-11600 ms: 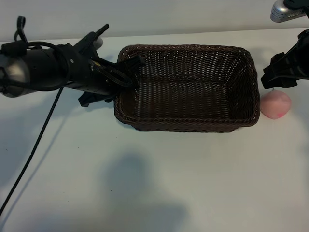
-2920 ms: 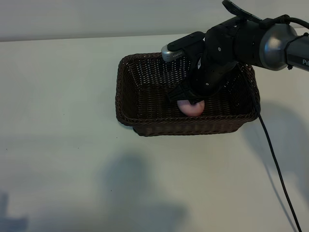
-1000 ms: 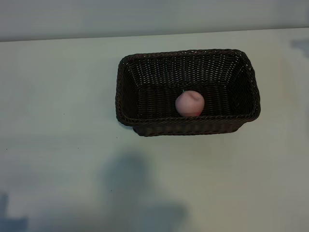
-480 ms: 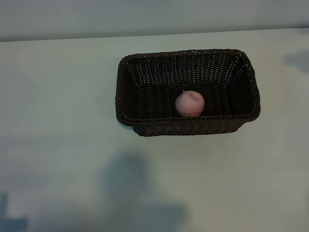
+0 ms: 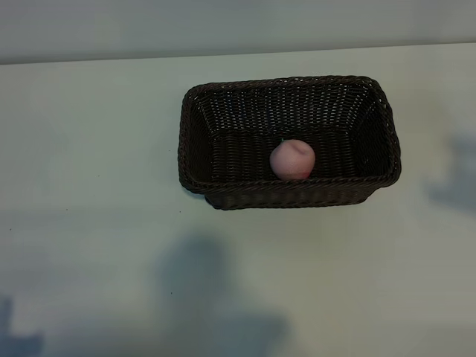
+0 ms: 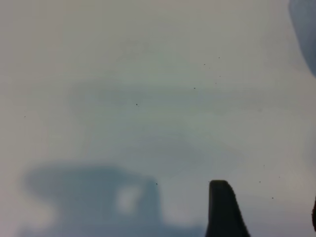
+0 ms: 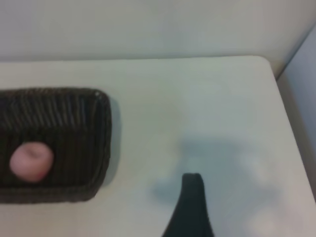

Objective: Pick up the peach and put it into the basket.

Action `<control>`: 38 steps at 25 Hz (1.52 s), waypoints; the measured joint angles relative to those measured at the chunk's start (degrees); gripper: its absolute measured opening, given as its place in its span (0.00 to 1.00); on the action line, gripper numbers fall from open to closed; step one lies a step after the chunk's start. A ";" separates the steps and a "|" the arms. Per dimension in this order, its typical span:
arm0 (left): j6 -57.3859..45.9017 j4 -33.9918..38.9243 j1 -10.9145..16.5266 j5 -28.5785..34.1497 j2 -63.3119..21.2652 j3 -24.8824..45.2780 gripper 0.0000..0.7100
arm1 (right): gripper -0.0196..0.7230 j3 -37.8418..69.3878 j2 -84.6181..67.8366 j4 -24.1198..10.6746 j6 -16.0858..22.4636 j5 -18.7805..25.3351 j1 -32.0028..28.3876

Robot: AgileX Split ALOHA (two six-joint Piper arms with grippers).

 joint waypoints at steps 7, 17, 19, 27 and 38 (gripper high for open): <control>0.00 0.00 0.00 0.00 0.00 0.00 0.62 | 0.82 11.75 -13.38 -7.83 4.61 0.48 0.59; 0.00 0.00 0.00 -0.05 0.00 0.00 0.62 | 0.82 28.27 -32.29 -8.63 7.29 -3.48 5.60; 0.00 0.00 0.00 -0.05 0.00 0.00 0.62 | 0.82 29.57 -35.25 -8.70 7.50 -3.47 5.60; 0.00 0.00 0.00 -0.05 0.00 0.00 0.62 | 0.81 30.18 -35.60 -9.48 7.39 -1.09 5.60; 0.00 0.00 0.00 -0.05 0.00 0.00 0.62 | 0.81 35.05 -35.60 -10.09 6.29 -1.33 5.60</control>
